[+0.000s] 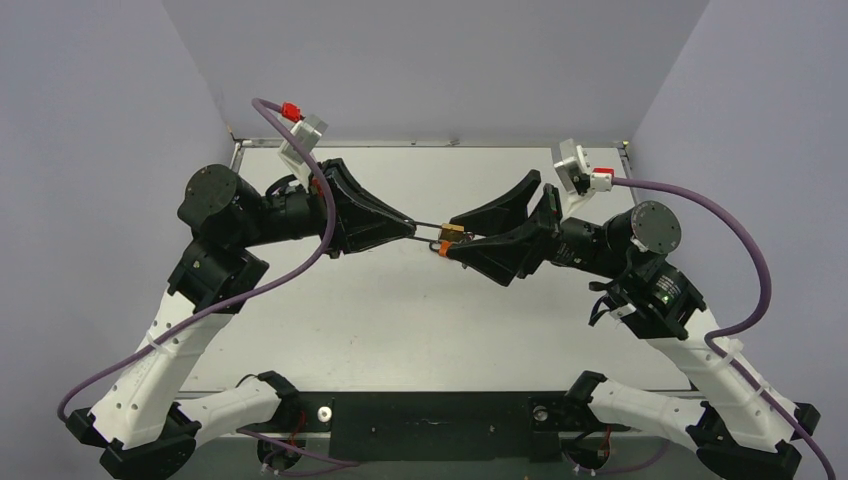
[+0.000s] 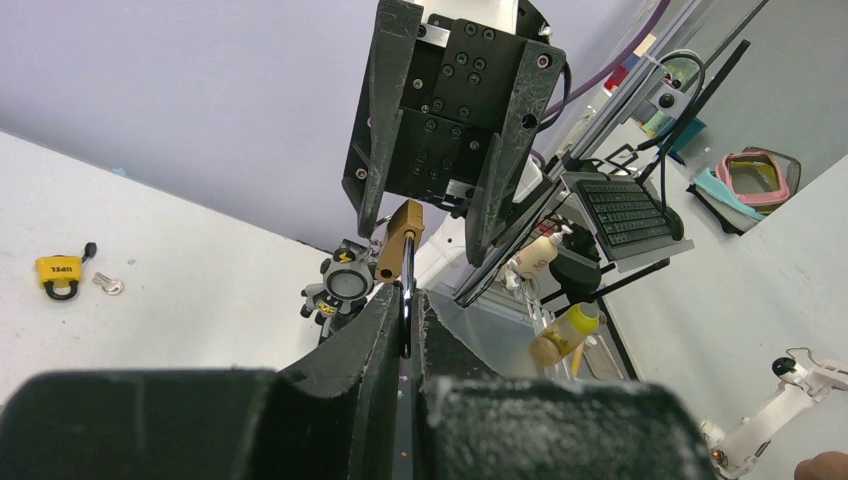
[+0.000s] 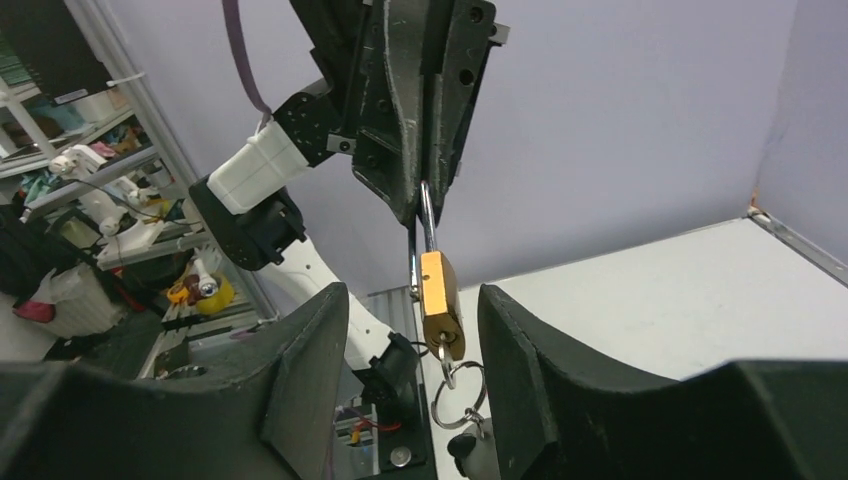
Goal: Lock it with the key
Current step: Lock the lock.
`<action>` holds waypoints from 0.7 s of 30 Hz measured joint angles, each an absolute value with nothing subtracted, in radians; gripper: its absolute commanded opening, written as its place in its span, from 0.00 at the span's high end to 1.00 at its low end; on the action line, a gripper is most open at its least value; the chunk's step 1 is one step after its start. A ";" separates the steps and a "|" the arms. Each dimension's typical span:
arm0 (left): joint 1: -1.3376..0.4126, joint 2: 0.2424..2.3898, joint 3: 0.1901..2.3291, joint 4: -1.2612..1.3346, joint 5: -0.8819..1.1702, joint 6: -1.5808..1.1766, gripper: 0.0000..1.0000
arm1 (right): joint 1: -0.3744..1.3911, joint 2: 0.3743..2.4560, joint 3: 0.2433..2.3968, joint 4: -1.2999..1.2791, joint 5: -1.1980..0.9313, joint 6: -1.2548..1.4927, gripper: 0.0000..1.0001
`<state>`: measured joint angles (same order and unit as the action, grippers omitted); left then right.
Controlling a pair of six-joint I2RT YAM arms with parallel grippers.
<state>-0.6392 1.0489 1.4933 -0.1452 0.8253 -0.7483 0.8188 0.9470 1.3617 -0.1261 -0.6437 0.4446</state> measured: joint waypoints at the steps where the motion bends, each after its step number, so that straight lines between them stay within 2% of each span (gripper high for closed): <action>1: -0.641 1.049 1.493 -0.145 0.825 -0.748 1.00 | 0.819 0.947 1.361 -0.117 -0.653 0.452 0.54; 5: -0.646 1.049 1.493 -0.145 0.824 -0.749 1.00 | 0.819 0.947 1.357 -0.096 -0.683 0.471 0.58; 12: -0.649 1.050 1.499 -0.145 0.823 -0.752 1.00 | 0.818 0.947 1.355 -0.084 -0.696 0.486 0.70; 21: -0.653 1.051 1.504 -0.145 0.823 -0.752 1.00 | 0.818 0.947 1.345 -0.078 -0.695 0.489 0.77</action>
